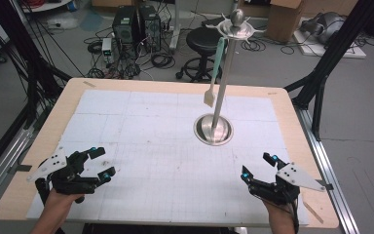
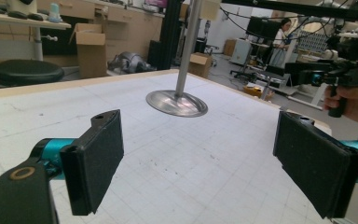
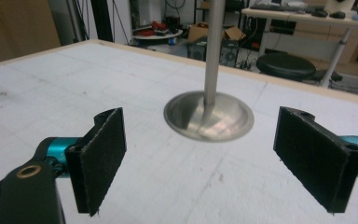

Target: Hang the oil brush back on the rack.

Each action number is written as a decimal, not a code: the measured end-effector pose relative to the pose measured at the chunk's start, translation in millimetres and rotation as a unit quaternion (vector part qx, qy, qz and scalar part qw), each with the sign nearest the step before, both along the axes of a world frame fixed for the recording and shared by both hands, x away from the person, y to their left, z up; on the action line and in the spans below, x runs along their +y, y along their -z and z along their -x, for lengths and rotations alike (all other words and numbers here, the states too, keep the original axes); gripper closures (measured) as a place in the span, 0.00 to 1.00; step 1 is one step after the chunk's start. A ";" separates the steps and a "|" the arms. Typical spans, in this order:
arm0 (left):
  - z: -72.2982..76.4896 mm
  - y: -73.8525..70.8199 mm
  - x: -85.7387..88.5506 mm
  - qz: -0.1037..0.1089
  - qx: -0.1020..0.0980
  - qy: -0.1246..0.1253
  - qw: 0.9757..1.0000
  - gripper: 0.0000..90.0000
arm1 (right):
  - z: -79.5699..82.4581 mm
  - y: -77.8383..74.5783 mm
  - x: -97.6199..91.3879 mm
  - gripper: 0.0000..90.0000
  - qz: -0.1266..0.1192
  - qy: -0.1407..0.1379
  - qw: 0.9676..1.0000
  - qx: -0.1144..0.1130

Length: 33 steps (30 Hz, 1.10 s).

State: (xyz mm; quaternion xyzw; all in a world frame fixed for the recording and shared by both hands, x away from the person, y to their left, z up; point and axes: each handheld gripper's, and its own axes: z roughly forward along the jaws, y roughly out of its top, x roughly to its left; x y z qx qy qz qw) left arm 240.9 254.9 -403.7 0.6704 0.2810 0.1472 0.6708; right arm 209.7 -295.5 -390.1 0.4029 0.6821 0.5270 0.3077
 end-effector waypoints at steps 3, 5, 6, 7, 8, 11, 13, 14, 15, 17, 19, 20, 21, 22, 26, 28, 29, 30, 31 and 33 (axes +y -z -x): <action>0.4 0.6 0.1 -0.004 0.001 -0.003 1.000 0.18 | 7.2 5.1 -5.6 0.18 -0.003 0.007 1.000 0.004; 1.0 1.0 0.0 -0.005 0.002 -0.005 1.000 0.18 | 10.5 6.7 -7.6 0.18 -0.002 0.010 1.000 0.004; 1.5 1.2 0.1 -0.005 0.000 -0.006 1.000 0.18 | 11.7 6.7 -8.2 0.18 -0.002 0.011 1.000 0.004; 2.1 1.4 0.5 -0.004 0.000 -0.007 1.000 0.18 | 12.2 6.3 -8.9 0.18 -0.005 0.012 1.000 0.001; 2.1 1.4 0.5 -0.004 0.000 -0.007 1.000 0.18 | 13.0 5.6 -9.2 0.18 -0.008 0.013 1.000 0.000; 2.4 2.0 1.4 -0.005 0.004 -0.011 1.000 0.18 | 16.0 3.3 -9.1 0.18 -0.007 0.016 1.000 -0.003; 2.0 2.4 1.4 -0.004 0.008 -0.014 1.000 0.18 | 17.4 2.4 -8.4 0.18 -0.009 0.018 1.000 -0.006; 2.0 2.4 1.4 -0.004 0.008 -0.014 1.000 0.18 | 18.2 2.2 -8.3 0.18 -0.007 0.018 1.000 -0.006; 2.5 2.9 1.9 -0.001 0.009 -0.015 1.000 0.18 | 18.2 2.0 -8.0 0.18 -0.006 0.018 1.000 -0.008; 2.8 3.5 3.8 -0.004 0.012 -0.016 1.000 0.18 | 18.8 1.4 -7.1 0.18 -0.005 0.016 1.000 -0.005; 2.8 3.4 5.0 0.000 0.011 -0.019 1.000 0.18 | 19.1 1.0 -6.1 0.18 -0.004 0.014 1.000 -0.006; 2.8 3.4 5.0 0.000 0.011 -0.019 1.000 0.18 | 19.2 0.9 -5.9 0.18 -0.003 0.013 1.000 -0.007; 3.3 3.5 5.5 0.003 0.012 -0.019 1.000 0.18 | 19.2 0.8 -5.5 0.18 -0.003 0.013 1.000 -0.008; 3.3 3.5 5.5 0.003 0.012 -0.019 1.000 0.18 | 19.5 0.6 -5.2 0.18 -0.004 0.014 1.000 -0.007; 2.7 3.8 5.6 0.001 0.012 -0.020 1.000 0.18 | 18.5 1.2 -5.4 0.18 0.000 0.014 1.000 -0.005; 2.9 4.0 5.3 0.001 0.014 -0.020 1.000 0.18 | 18.5 1.5 -5.3 0.18 0.000 0.015 1.000 -0.004; 2.7 4.0 5.4 0.001 0.013 -0.020 1.000 0.18 | 18.4 1.5 -5.4 0.18 0.000 0.015 1.000 -0.004; 2.8 4.0 5.3 0.001 0.012 -0.020 1.000 0.18 | 18.5 1.5 -5.5 0.18 0.001 0.015 1.000 -0.004; 2.7 4.0 5.4 0.000 0.013 -0.020 1.000 0.18 | 18.6 1.5 -5.6 0.18 0.000 0.016 1.000 -0.003; 2.5 4.1 5.3 0.003 0.014 -0.021 1.000 0.18 | 18.6 1.4 -5.8 0.18 0.000 0.016 1.000 -0.004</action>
